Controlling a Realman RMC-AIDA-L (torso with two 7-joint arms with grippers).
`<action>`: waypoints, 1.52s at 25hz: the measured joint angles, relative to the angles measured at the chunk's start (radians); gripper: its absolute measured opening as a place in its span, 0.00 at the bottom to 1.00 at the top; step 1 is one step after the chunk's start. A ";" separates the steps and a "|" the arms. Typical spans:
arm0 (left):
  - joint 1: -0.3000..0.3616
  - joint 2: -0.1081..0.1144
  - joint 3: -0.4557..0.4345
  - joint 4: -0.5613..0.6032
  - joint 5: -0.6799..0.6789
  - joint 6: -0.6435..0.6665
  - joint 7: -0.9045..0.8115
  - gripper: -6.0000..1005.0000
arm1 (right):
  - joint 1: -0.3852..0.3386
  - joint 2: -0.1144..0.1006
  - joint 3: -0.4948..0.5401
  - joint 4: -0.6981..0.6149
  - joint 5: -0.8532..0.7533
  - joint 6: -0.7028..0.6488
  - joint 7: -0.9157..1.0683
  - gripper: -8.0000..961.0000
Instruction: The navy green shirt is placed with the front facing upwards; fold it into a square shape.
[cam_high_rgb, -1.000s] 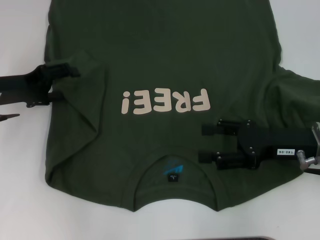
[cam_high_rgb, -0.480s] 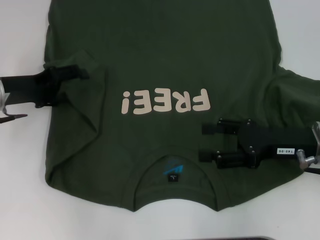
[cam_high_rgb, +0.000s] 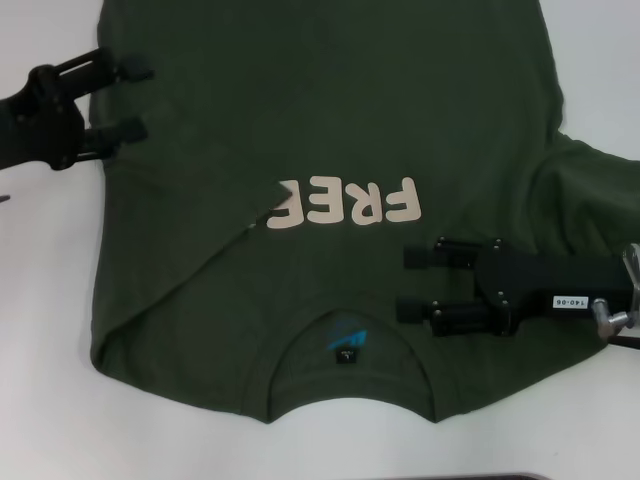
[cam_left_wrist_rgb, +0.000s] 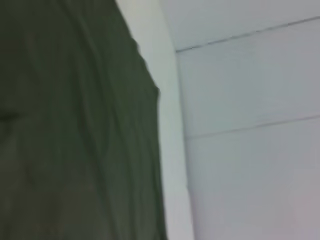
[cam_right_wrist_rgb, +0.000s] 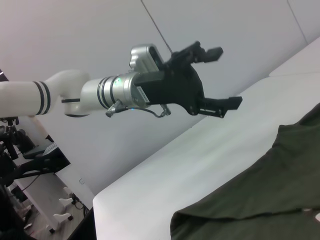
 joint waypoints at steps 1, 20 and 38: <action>0.001 0.000 0.001 0.000 0.010 -0.010 0.000 0.92 | 0.002 0.000 0.000 0.000 0.000 0.000 0.001 0.95; 0.141 -0.072 -0.012 -0.118 0.027 0.262 0.908 0.92 | 0.013 0.001 0.004 0.000 0.005 0.015 0.003 0.95; 0.255 -0.105 -0.049 -0.079 -0.022 0.274 1.113 0.92 | -0.013 -0.070 0.146 -0.019 0.054 -0.056 0.398 0.95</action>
